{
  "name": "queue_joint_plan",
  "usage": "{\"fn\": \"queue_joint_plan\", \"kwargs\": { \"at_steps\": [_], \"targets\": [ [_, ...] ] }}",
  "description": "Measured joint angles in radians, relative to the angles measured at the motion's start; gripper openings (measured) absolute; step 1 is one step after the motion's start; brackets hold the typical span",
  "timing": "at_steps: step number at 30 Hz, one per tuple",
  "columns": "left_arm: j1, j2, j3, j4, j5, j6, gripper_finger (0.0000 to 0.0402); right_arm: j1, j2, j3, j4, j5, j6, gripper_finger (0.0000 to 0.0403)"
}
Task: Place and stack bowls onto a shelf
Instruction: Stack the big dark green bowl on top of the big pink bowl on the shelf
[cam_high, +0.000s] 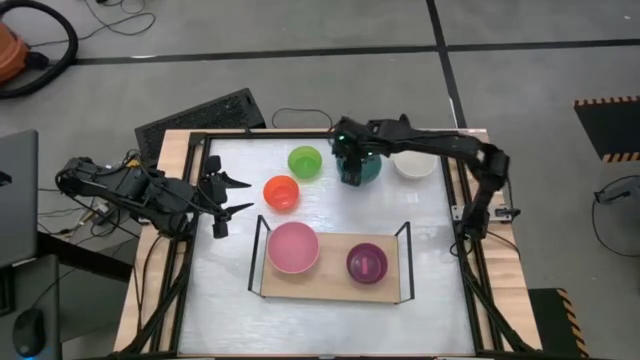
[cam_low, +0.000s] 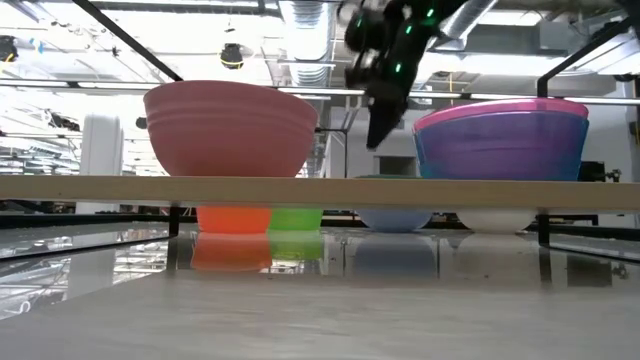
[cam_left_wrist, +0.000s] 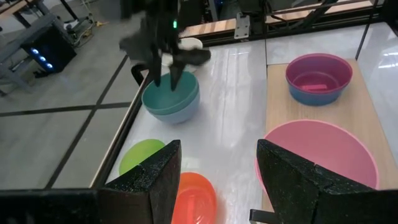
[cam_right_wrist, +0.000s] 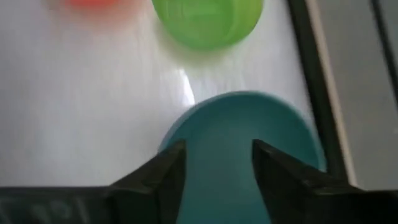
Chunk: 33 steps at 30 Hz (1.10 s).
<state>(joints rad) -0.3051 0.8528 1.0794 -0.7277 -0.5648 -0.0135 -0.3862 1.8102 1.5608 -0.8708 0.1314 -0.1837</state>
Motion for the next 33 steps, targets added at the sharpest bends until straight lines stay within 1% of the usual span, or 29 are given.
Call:
{"fn": "queue_joint_plan", "kwargs": {
  "at_steps": [2,4,7,10,14,19,24,29,33],
  "targets": [
    [0.0,0.0,0.0,0.0,0.0,0.0,0.0196,-0.001,0.048,0.0,-0.009,0.001,-0.001,0.0229],
    [0.0,0.0,0.0,0.0,0.0,0.0,0.0197,-0.001,0.092,0.0,-0.016,-0.001,-0.005,0.0233],
    [0.0,0.0,0.0,-0.004,0.0,-0.001,0.0197,0.0,0.139,0.0,-0.028,-0.003,-0.013,0.0226],
    [0.0,0.0,0.0,-0.02,0.0,-0.006,0.0197,-0.003,0.151,0.0,-0.046,-0.003,-0.03,0.0215],
    [0.0,0.0,0.0,-0.026,0.0,-0.01,0.0197,-0.01,0.136,-0.001,-0.058,-0.002,-0.034,0.0202],
    [0.0,0.0,0.0,-0.026,0.0,-0.01,0.0197,-0.02,0.044,0.0,-0.054,-0.005,-0.011,0.0197],
    [0.0,0.0,0.0,-0.025,0.0,-0.01,0.0197,0.005,-0.032,0.002,-0.051,-0.048,0.045,0.0197],
    [0.0,0.0,0.0,-0.025,0.0,-0.01,0.0197,0.064,0.002,0.001,-0.053,-0.056,0.026,0.0197],
    [0.0,0.0,0.0,-0.024,0.0,-0.016,0.0196,0.085,0.05,0.001,-0.054,-0.05,0.003,0.0197]
  ]
}}
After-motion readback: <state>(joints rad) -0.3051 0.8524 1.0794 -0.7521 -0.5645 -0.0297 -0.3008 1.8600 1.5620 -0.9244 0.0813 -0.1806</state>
